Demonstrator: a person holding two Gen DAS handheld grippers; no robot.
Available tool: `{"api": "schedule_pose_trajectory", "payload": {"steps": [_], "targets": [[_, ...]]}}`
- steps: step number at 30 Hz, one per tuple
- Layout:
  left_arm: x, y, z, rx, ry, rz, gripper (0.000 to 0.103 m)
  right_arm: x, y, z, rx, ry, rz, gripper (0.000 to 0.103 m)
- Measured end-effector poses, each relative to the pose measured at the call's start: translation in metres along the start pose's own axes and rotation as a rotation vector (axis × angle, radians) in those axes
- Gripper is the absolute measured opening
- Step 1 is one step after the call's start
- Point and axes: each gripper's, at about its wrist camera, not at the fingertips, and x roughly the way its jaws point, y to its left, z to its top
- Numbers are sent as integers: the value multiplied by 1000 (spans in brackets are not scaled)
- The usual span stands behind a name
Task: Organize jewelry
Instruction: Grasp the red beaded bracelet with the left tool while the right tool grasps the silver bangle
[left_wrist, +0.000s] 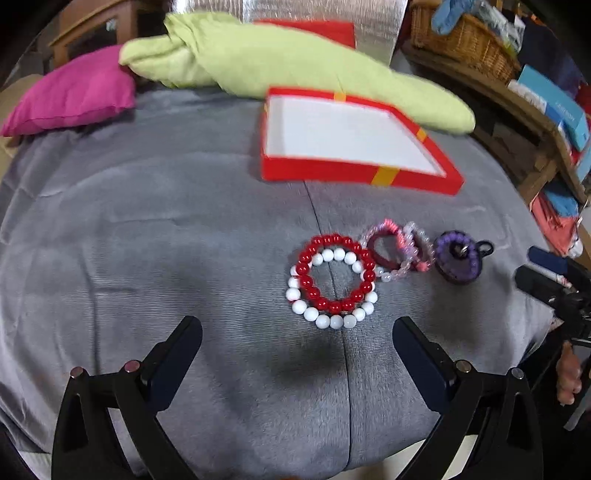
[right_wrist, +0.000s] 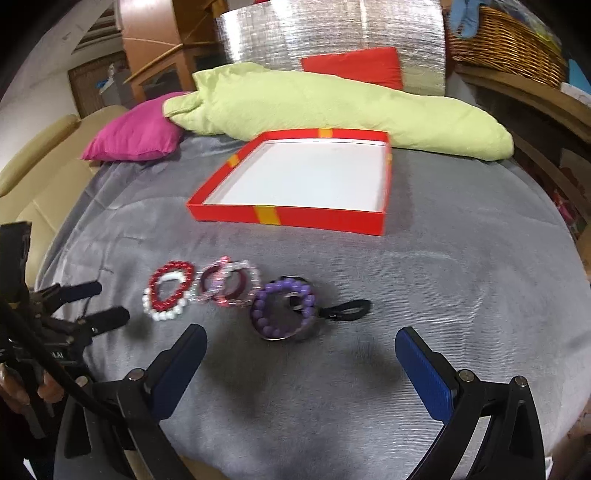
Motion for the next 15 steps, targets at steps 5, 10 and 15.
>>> {"api": "schedule_pose_trajectory", "payload": {"steps": [5,10,15], "targets": [[14,-1,20,5,14,14,102,-3,-16,-1,66,-4,7,103],[32,3,39,15,53,-32,65,-6,-23,2,96,-20,49,102],[39,1,47,72,75,-69,38,-2,-15,6,62,-14,101,102]]}}
